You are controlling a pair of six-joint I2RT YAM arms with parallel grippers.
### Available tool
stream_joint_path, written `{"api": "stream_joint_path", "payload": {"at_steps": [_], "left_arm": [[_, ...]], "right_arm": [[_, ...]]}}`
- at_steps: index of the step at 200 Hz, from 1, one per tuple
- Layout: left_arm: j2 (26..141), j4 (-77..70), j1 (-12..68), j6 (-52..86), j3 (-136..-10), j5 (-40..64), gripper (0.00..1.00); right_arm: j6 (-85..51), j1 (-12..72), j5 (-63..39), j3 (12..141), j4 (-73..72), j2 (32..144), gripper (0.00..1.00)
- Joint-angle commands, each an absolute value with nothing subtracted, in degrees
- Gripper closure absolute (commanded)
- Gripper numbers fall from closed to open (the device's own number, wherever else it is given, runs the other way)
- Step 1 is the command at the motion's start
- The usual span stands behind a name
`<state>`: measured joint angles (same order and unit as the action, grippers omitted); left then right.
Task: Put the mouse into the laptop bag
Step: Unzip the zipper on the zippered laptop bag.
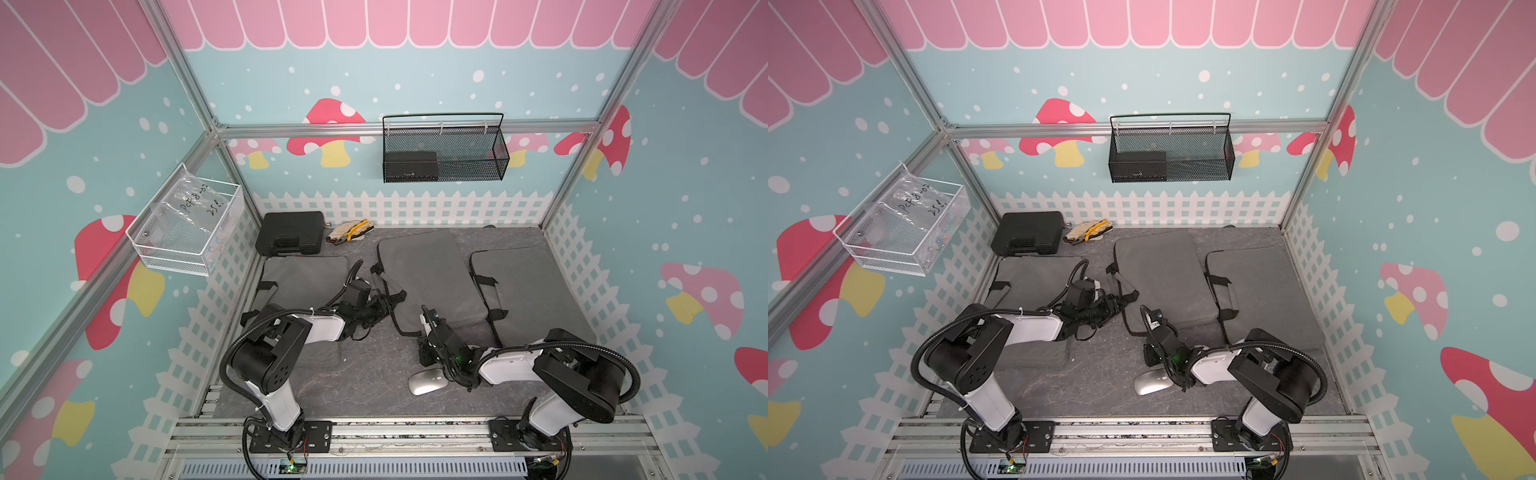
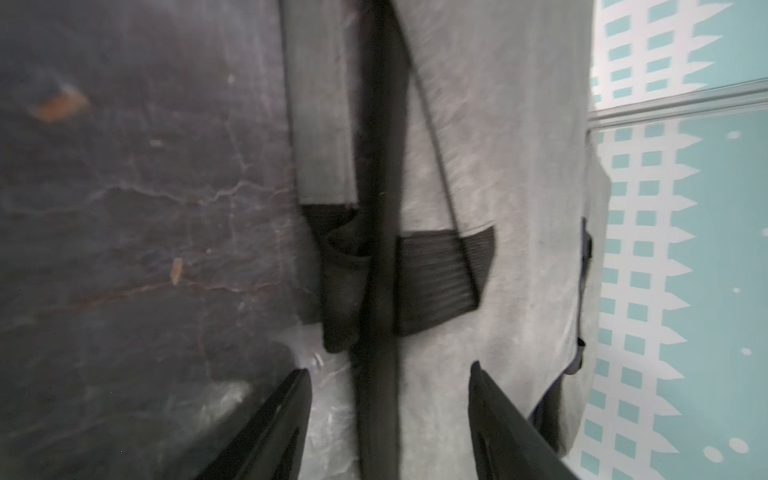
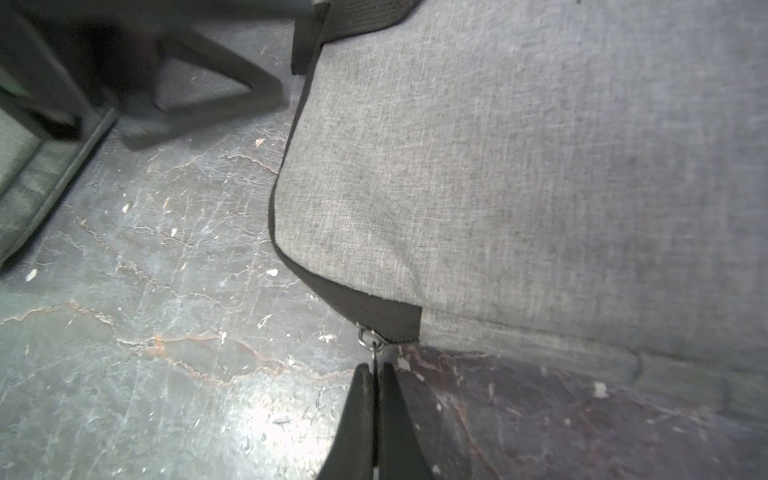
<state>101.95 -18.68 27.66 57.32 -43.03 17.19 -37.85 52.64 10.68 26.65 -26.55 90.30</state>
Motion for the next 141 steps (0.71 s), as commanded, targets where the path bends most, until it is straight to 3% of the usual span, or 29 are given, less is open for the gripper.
{"api": "stream_joint_path", "payload": {"at_steps": [1,35,84,141], "left_arm": [[106.22,-20.61,28.21,60.55,-44.06,19.76,0.43],[108.69,-20.92,28.3,61.25,-44.87,20.13,0.54],[108.96,-21.22,29.16,61.26,-44.74,19.13,0.84],[108.27,-21.22,29.75,61.7,-44.18,18.75,0.96]], "right_arm": [[-38.95,53.76,8.93,26.18,-27.4,90.56,1.0],[-38.98,55.54,8.7,27.61,-26.46,90.73,1.0],[-39.89,60.99,10.13,33.39,-27.2,96.4,1.0],[-40.74,63.47,9.25,40.32,-27.27,102.31,1.0]]}}
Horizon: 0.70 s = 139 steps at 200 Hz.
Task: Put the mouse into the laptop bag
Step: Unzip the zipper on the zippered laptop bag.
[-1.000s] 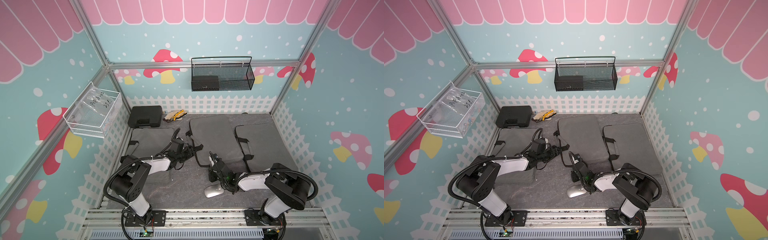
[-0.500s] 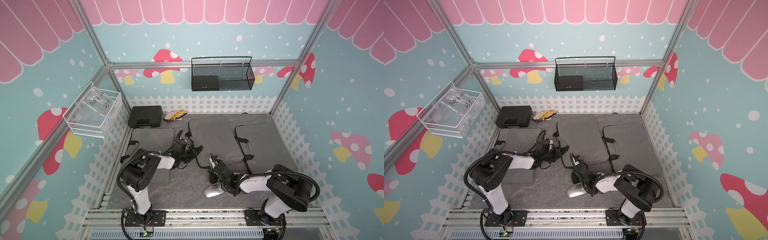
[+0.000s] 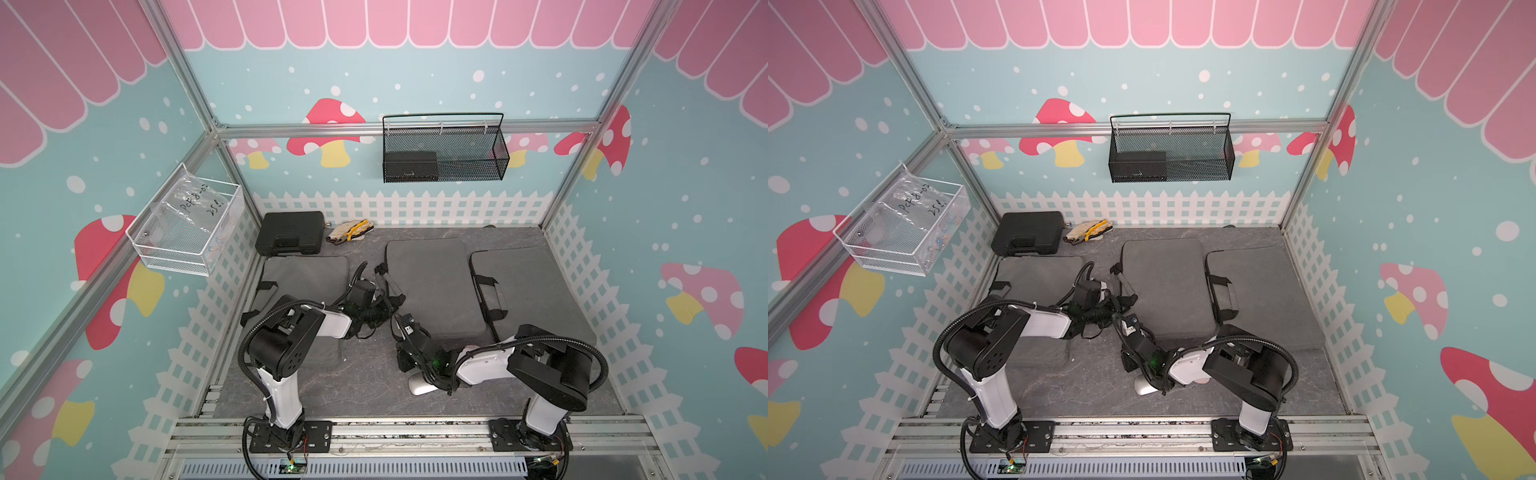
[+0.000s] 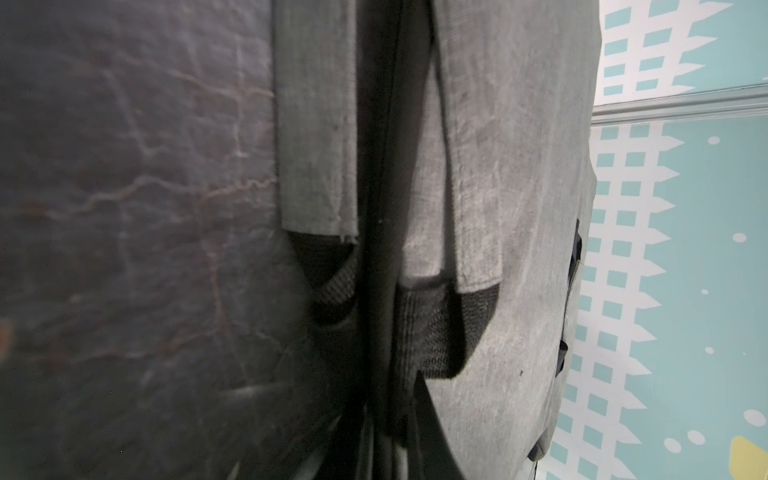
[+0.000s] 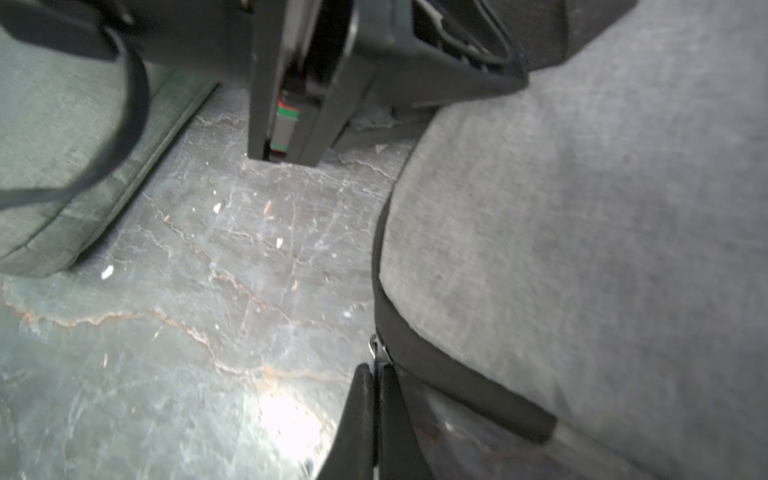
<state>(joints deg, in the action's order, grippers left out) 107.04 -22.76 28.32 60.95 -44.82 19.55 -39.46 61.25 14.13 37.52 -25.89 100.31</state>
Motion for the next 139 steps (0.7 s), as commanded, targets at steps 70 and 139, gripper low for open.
{"api": "stream_joint_path", "payload": {"at_steps": [70,139], "left_arm": [[100.65,-25.66,30.95,61.86,-37.1,11.55,1.0],[84.17,-14.09,38.69,57.13,-33.66,-10.18,0.82]], "right_arm": [[-43.11,63.26,14.06,38.76,-29.11,101.23,1.0],[-45.41,60.1,19.08,28.7,-32.26,91.1,1.0]]}}
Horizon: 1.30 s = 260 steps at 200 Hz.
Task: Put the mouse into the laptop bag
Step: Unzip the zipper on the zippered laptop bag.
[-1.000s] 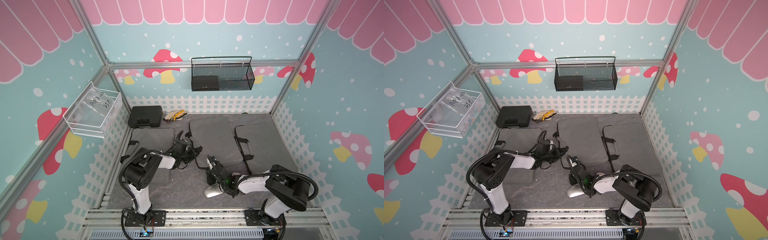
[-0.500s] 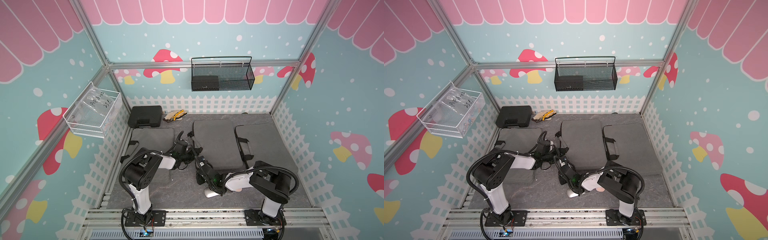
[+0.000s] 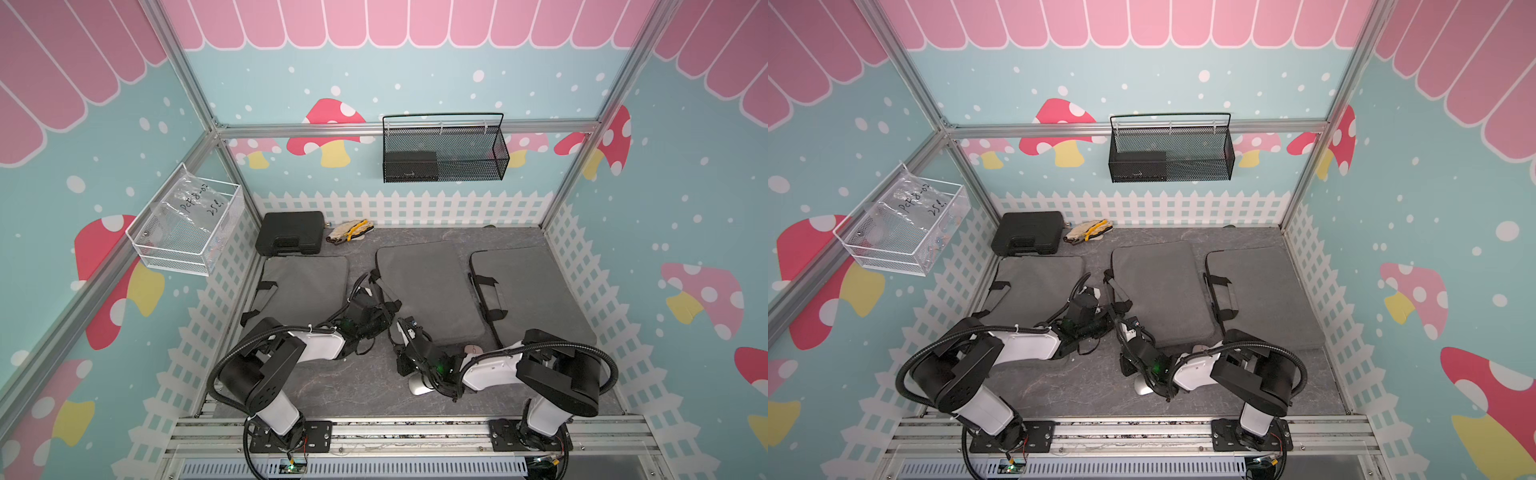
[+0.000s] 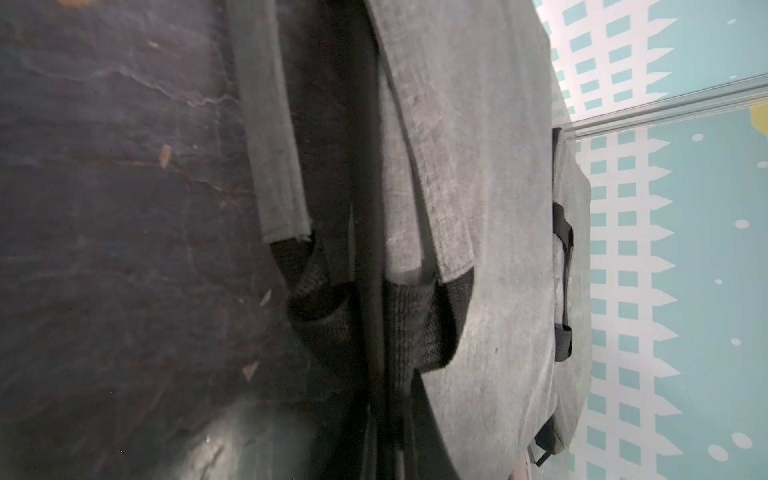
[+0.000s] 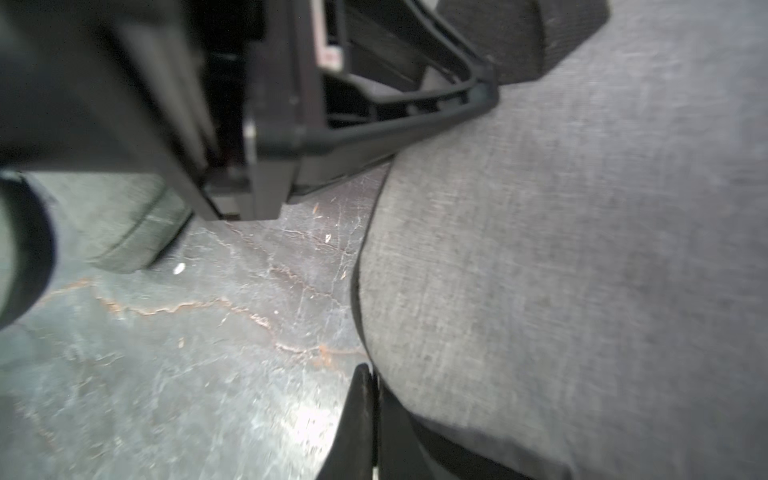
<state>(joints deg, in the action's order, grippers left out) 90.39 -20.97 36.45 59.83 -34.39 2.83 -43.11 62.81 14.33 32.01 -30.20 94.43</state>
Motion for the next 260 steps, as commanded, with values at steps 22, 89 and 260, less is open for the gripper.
{"api": "stream_joint_path", "payload": {"at_steps": [22,89,260], "left_arm": [[78.33,-10.74,40.38,55.71,-33.2,-15.36,0.57],[72.48,-4.62,39.96,54.05,-34.63,-19.99,0.21],[110.3,-8.96,23.74,54.94,-60.78,14.53,0.28]], "right_arm": [[-46.05,57.21,18.77,25.67,-32.21,87.68,1.0],[-47.16,49.79,20.96,19.74,-29.79,80.91,1.0],[-52.57,48.16,14.99,12.92,-31.32,71.01,1.0]]}}
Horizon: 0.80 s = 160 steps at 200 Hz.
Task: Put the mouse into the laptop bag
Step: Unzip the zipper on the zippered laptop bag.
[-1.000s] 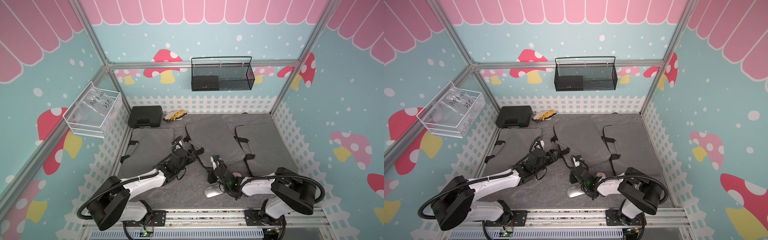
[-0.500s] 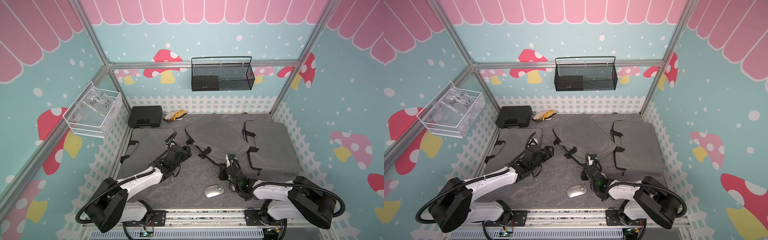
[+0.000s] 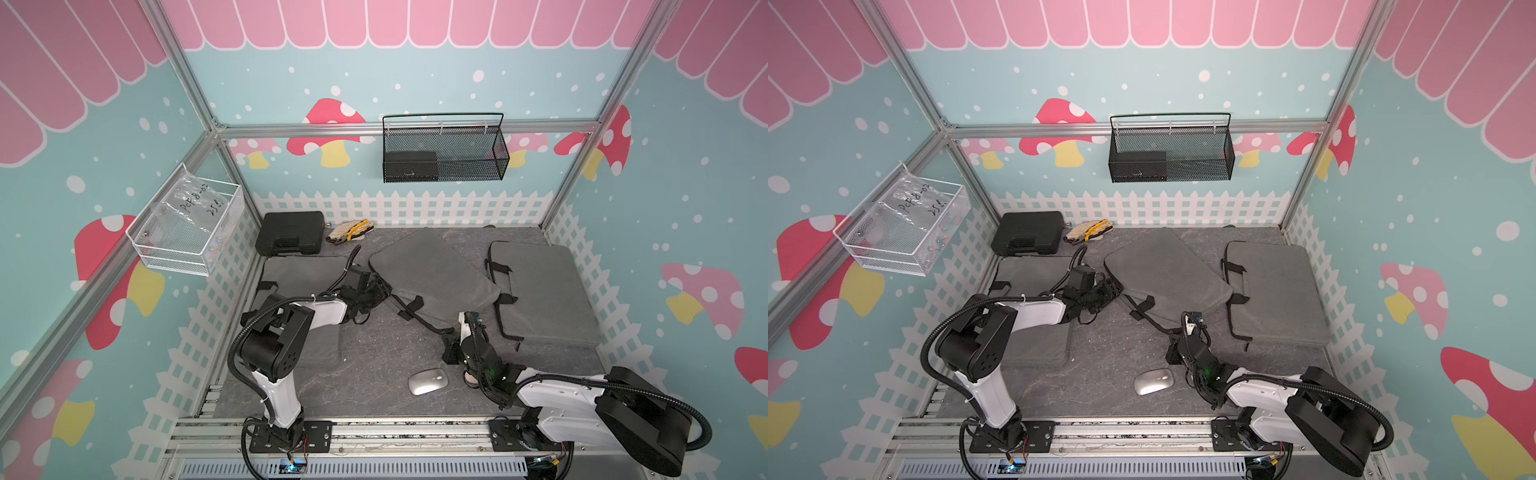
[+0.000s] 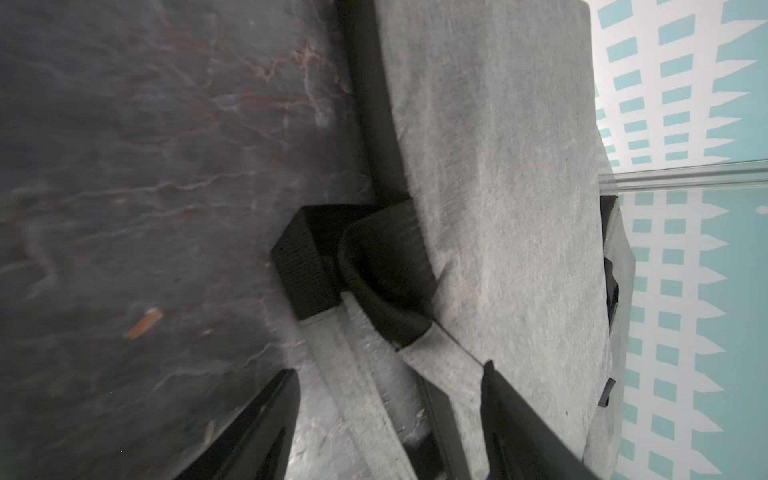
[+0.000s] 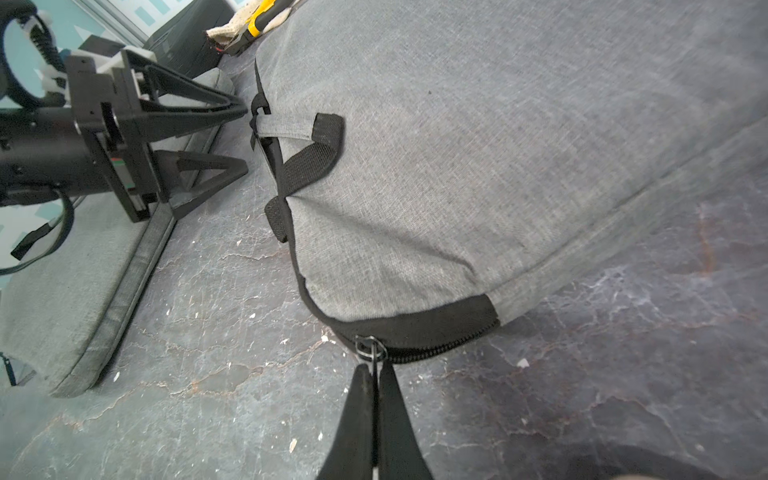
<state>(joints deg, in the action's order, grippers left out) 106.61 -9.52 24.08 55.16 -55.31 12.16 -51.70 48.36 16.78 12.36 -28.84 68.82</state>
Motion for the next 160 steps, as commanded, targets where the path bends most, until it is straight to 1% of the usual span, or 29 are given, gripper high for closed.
{"api": "stream_joint_path", "payload": {"at_steps": [1,24,65,78,99,115,160], "left_arm": [[110.52,-8.92,23.78,54.89,-60.97,14.65,0.28],[114.31,-9.55,23.75,55.11,-63.45,16.54,0.29],[118.48,-9.7,23.83,55.43,-66.54,19.12,0.54],[118.7,-10.02,24.21,55.63,-66.71,19.5,0.65],[117.66,-9.87,24.69,55.46,-66.33,19.05,0.89],[115.99,-10.31,25.13,55.46,-64.94,17.96,1.0],[113.22,-11.43,26.69,55.96,-62.46,15.48,1.0]], "right_arm": [[-52.52,48.16,14.88,12.96,-31.35,71.14,1.0],[-52.55,48.78,14.32,13.32,-32.0,73.24,1.0],[-52.91,49.71,14.52,13.54,-33.41,75.4,1.0],[-52.66,50.21,14.15,14.56,-33.97,76.89,1.0],[-52.39,51.77,13.97,17.24,-33.99,79.92,1.0],[-52.38,53.41,14.09,19.3,-33.88,82.34,1.0],[-52.84,57.21,15.98,24.76,-33.53,88.74,1.0]]}}
